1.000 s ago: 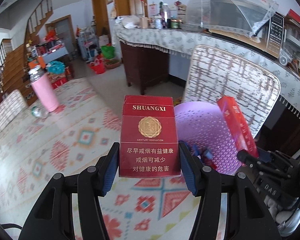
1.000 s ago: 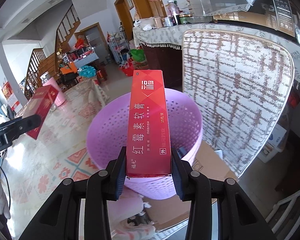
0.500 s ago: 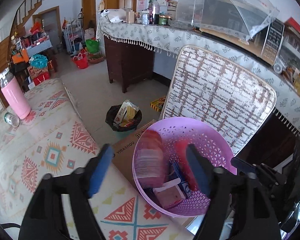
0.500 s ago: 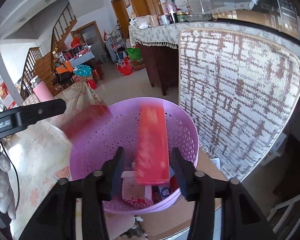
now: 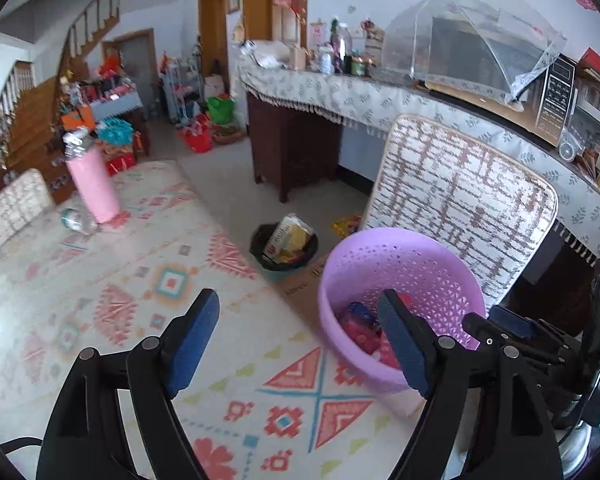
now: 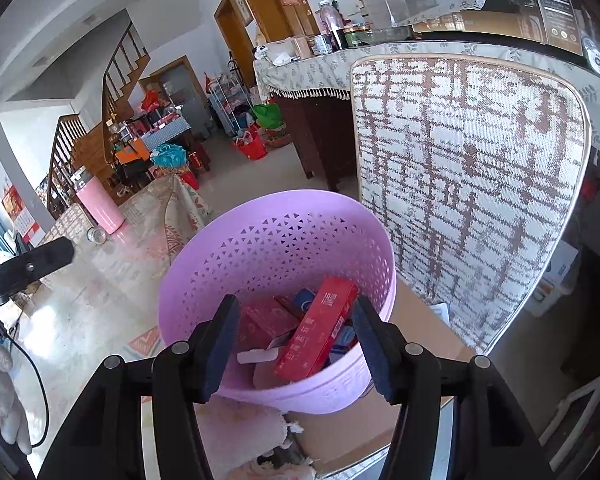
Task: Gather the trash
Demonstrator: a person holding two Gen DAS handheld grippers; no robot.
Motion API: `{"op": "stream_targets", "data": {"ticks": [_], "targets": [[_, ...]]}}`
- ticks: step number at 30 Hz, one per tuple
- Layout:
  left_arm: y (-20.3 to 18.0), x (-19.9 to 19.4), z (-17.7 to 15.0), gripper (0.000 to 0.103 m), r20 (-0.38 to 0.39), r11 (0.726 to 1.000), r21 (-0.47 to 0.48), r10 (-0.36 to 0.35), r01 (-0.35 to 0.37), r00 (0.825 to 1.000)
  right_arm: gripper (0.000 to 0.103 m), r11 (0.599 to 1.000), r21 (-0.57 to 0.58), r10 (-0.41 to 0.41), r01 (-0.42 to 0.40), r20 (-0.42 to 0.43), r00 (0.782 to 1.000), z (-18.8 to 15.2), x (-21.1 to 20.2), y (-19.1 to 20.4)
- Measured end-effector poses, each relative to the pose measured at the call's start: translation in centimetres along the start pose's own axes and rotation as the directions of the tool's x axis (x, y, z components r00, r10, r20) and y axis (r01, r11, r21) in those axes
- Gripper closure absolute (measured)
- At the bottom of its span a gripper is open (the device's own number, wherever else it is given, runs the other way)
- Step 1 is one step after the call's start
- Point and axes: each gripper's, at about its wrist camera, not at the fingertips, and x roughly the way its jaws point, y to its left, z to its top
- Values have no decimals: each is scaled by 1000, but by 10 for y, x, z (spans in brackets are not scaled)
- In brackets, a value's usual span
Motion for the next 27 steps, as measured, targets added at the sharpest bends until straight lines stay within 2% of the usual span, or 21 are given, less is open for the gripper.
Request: {"op": "stream_targets", "data": {"ticks": [5,8,13,17,23,27], "targets": [[4,-37,-12,18,86,997,11,73,-74,994,36,1000,-15,9,-8,21,1000,-8,-15,13],[8,-61,-21,12,147,992,6,123,-125,982,34,999,-39,9,-7,39,999,-13,-25,25],[14,-102,-36,2,261,974,-22,222,-225,939,30,997,-74,16,-11,70,997,-21,-44,46],[25,-124,-47,1,287,965,-64,262,-254,921,29,995,-103,6,5,97,995,-29,-58,60],[42,-148,-70,1,293,955,-134,295,-266,910,25,989,-149,-1,19,124,992,-45,-77,82],[45,-165,-87,1,322,946,-159,320,-282,891,23,982,-184,-16,44,150,989,-58,-92,95]]}}
